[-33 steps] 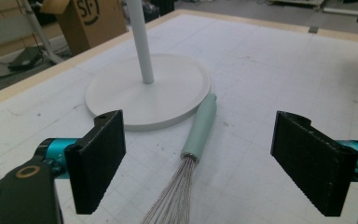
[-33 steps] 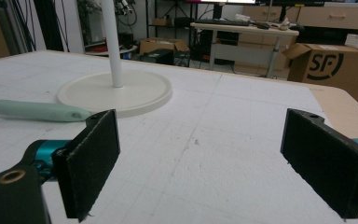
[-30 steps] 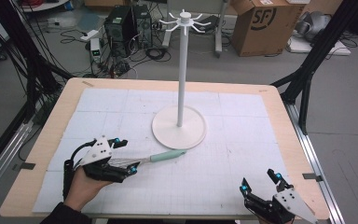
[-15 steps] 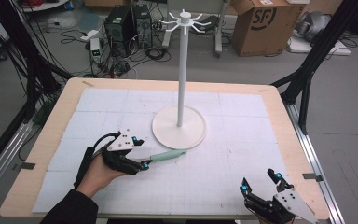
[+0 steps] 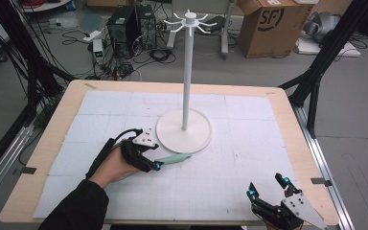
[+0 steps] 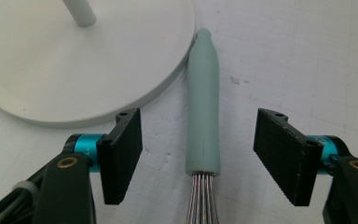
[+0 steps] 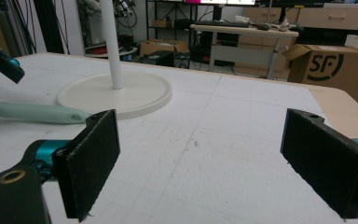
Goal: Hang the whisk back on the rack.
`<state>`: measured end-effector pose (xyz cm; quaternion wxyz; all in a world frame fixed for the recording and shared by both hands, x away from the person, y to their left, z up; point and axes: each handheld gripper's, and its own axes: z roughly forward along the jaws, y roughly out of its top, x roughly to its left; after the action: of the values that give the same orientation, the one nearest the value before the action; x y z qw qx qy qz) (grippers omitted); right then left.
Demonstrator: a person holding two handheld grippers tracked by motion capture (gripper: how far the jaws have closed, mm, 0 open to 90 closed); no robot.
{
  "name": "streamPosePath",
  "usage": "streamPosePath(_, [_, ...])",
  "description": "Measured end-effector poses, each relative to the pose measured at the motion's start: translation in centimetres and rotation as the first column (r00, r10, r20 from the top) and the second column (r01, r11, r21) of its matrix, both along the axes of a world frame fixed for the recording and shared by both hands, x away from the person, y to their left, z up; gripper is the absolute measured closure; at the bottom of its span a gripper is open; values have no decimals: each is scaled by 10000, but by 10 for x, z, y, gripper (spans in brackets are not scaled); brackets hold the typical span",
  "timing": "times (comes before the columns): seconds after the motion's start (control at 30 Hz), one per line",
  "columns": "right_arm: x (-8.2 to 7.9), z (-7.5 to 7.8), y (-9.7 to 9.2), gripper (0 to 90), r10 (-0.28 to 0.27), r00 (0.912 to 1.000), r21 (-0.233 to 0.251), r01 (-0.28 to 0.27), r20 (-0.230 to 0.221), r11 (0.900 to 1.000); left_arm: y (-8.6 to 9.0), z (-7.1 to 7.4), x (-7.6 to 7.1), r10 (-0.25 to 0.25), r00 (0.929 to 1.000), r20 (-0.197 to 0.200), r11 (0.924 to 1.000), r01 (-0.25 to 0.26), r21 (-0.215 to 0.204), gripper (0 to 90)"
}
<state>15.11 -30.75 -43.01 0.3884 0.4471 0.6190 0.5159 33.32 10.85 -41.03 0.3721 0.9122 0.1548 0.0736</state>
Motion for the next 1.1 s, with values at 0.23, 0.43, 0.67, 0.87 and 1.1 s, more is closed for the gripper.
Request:
streamPosePath(0.23, [0, 0, -1, 107, -13, 10000, 6, 13, -19, 10000, -9, 4, 9, -383, 9988, -301, 9970, 402, 655, 373])
streamPosePath(0.43, [0, 0, -1, 107, -1, 10000, 38, 1, 23, 10000, -19, 0, 21, -607, 9947, -834, 9901, 706, 1217, 369])
streamPosePath(0.67, [0, 0, -3, 107, -39, 10000, 71, 39, 29, 10000, -32, -17, 28, -758, 9862, -1471, 9641, 1101, 2415, 401])
streamPosePath(0.87, [0, 0, -3, 125, -90, 10000, 90, 90, 30, 9999, -35, -17, 30, -887, 9847, -1500, 9532, 1276, 2742, 426])
streamPosePath(1.1, [-1, 1, -3, 132, -82, 9999, 121, 81, 68, 9999, -35, -16, 30, -764, 9861, -1478, 9517, 1164, 2843, 481])
